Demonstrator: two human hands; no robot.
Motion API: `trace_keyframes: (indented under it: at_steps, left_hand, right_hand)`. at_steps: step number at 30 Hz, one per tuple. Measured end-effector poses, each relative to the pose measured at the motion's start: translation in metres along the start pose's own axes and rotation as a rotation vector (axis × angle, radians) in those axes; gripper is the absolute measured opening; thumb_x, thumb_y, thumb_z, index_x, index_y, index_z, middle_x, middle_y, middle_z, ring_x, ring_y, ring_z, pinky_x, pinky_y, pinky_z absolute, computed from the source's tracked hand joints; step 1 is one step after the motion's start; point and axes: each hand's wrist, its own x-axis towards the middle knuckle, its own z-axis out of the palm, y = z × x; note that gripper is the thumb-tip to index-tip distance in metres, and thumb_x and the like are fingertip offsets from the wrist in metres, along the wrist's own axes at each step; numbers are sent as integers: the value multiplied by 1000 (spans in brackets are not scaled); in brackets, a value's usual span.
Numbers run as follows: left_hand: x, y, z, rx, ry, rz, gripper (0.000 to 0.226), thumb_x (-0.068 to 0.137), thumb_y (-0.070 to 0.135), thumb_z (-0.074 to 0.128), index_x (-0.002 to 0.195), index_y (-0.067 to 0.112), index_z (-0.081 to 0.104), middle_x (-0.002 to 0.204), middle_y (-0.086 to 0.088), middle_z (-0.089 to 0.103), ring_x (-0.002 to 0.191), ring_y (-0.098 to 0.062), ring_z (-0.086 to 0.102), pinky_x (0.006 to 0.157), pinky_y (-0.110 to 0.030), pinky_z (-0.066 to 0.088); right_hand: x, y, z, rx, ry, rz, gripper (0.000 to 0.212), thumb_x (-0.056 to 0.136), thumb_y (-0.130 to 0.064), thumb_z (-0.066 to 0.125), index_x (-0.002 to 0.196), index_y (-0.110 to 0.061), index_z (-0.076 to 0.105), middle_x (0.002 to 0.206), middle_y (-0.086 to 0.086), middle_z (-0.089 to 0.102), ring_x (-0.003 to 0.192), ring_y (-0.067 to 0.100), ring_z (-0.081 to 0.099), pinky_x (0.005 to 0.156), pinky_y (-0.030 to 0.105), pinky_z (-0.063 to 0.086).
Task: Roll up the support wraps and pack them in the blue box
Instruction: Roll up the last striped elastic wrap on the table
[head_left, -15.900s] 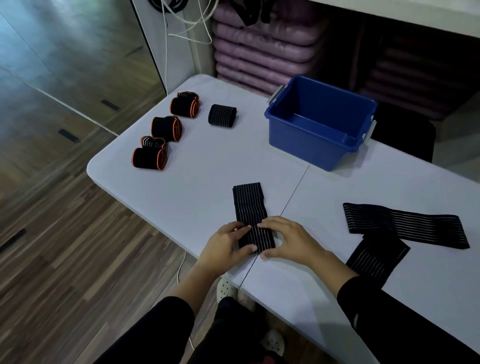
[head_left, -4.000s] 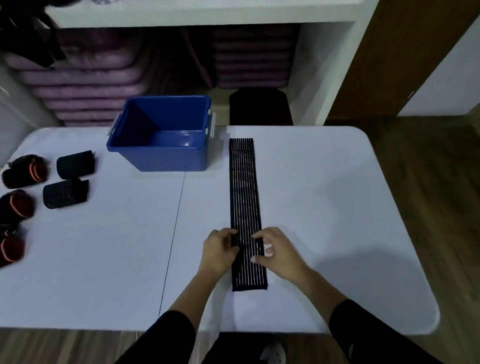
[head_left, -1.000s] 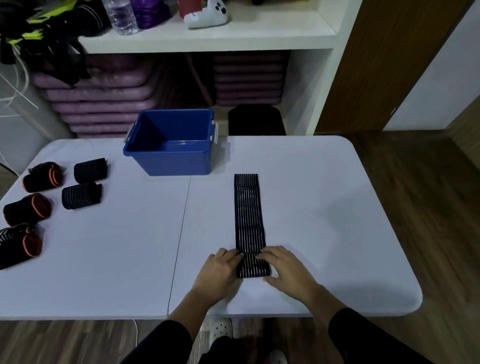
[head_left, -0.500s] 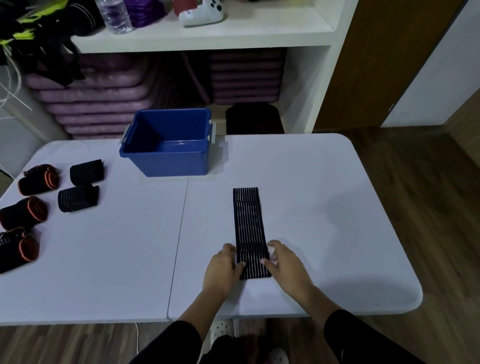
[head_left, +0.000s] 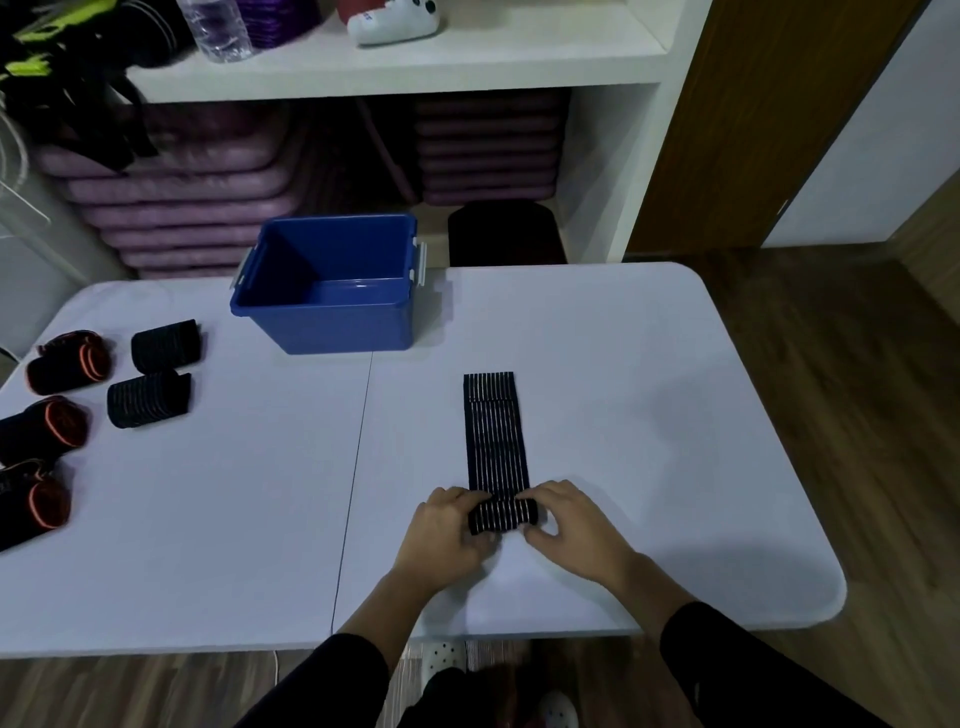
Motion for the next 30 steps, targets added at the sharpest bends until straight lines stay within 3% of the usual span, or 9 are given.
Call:
trace_keyframes:
  at_steps: [3, 5, 10, 13, 16, 20, 23, 26, 30]
  left_hand:
    - [8, 5, -5, -329, -30, -243, 46, 82, 33, 62, 125, 23, 50, 87, -1, 70, 85, -17, 64, 82, -32, 51]
    - [12, 5, -1, -332, -37, -313, 44, 85, 35, 61, 125, 24, 48, 90, -4, 69, 86, -19, 64, 81, -34, 52]
    - [11, 8, 6, -28, 123, -181, 46, 84, 30, 63, 127, 19, 49, 109, -7, 51, 98, -24, 55, 79, -34, 51]
    - [10, 3, 8, 85, 189, 82, 28, 83, 24, 65, 109, 15, 62, 104, -5, 56, 94, -22, 56, 72, -37, 55]
    - [11, -7, 6, 115, 100, 184, 47, 78, 46, 58, 114, 15, 63, 110, -3, 59, 94, -21, 57, 75, -36, 54]
    - [17, -12, -1, 220, -17, 168, 63, 72, 32, 63, 132, 18, 49, 129, -4, 51, 105, -25, 53, 84, -40, 51]
    - [26, -6, -7, -7, 0, 38, 56, 77, 22, 60, 132, 18, 50, 125, -2, 55, 107, -21, 52, 90, -30, 46]
    - [37, 5, -17, -332, -18, -225, 46, 83, 17, 64, 128, 18, 51, 98, -1, 64, 86, -12, 58, 77, -16, 43]
    - [43, 8, -13, -320, 4, -355, 44, 86, 28, 61, 126, 17, 47, 99, -5, 64, 94, -21, 60, 80, -29, 47]
  right_hand:
    - [6, -8, -4, 212, -12, 191, 30, 90, -25, 56, 120, -18, 52, 80, -14, 59, 74, 0, 55, 68, 13, 43]
    - [11, -11, -3, 235, -18, 275, 31, 91, -26, 55, 121, -17, 49, 70, -15, 55, 64, 0, 54, 61, 13, 42]
    - [11, -6, 2, -11, 50, 163, 39, 90, -29, 56, 127, -19, 49, 110, 1, 55, 103, 17, 52, 89, 28, 44]
    - [9, 1, 0, -99, 97, -69, 29, 87, -31, 58, 114, -21, 61, 112, -2, 55, 105, 16, 50, 91, 33, 45]
    - [11, 12, -5, -177, -12, -147, 49, 80, -50, 58, 121, -23, 59, 125, -3, 55, 115, 16, 47, 96, 36, 43]
    - [20, 17, -9, -235, -99, -168, 60, 77, -30, 67, 133, -21, 48, 137, -1, 48, 124, 18, 43, 100, 32, 35]
    - [28, 10, -11, -61, 2, -79, 42, 84, -20, 61, 125, -18, 55, 121, -1, 60, 112, 19, 51, 96, 30, 41]
    - [35, 5, -13, 103, -9, 102, 34, 89, -24, 55, 122, -18, 53, 100, 0, 65, 96, 17, 56, 89, 36, 47]
    - [41, -1, -11, 184, 20, 249, 39, 91, -24, 54, 128, -14, 44, 98, 7, 64, 92, 21, 60, 85, 42, 50]
